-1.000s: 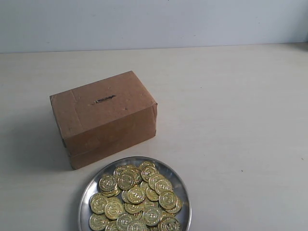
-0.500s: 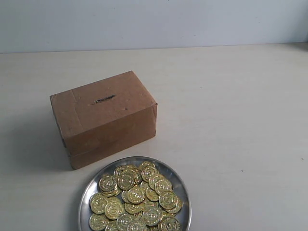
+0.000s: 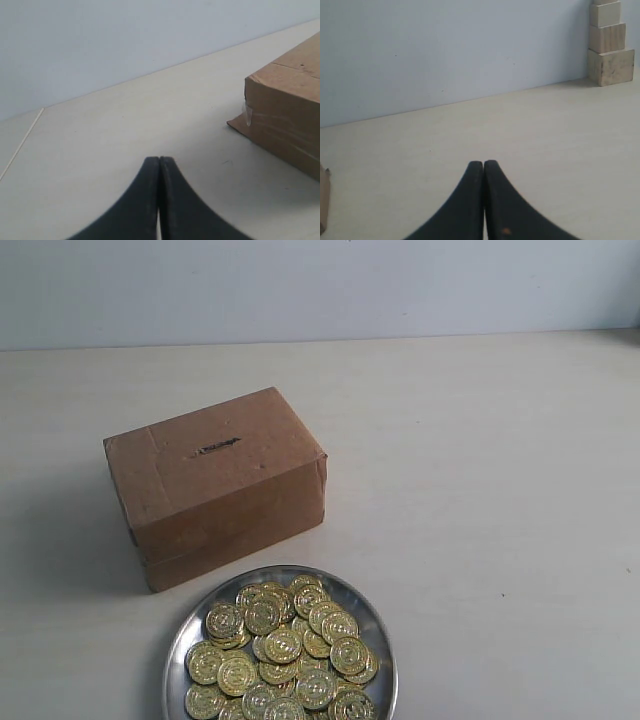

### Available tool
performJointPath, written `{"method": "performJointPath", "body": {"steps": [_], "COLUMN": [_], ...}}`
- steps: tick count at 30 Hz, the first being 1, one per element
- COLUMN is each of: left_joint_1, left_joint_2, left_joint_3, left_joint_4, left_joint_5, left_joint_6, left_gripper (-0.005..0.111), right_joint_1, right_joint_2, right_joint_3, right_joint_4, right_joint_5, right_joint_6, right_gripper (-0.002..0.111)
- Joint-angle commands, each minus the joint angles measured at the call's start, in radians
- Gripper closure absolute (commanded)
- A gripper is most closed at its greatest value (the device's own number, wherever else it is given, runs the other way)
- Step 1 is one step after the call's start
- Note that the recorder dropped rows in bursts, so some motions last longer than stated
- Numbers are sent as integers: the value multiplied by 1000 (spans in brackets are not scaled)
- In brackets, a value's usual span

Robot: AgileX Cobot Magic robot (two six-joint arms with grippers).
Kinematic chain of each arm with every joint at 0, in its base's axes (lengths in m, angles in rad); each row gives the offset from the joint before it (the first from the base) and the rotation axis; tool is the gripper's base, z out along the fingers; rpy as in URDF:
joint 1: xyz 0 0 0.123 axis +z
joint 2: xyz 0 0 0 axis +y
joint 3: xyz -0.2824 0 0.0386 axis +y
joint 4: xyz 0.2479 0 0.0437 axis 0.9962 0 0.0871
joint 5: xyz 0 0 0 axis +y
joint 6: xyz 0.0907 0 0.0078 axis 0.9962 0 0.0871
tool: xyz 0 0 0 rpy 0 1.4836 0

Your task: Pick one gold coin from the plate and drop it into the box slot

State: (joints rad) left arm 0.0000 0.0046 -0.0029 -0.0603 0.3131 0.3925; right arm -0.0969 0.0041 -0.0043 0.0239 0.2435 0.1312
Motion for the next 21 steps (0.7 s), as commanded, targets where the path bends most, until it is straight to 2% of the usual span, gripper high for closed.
{"method": "performJointPath", "body": {"steps": [1, 21], "left_joint_1": [0, 0], "left_joint_2": [-5, -5], "left_joint_3": [3, 3], "left_joint_4": [6, 6], "left_joint_5": [-1, 27], "left_joint_6": [-4, -4], "left_gripper": [107, 107], "right_joint_1": [-7, -7], "right_joint_2": [-4, -4], "right_joint_3": [4, 4], "right_joint_4": [1, 1], "right_joint_5": [-3, 13], "right_joint_6": [4, 3], "right_gripper": [108, 108]}}
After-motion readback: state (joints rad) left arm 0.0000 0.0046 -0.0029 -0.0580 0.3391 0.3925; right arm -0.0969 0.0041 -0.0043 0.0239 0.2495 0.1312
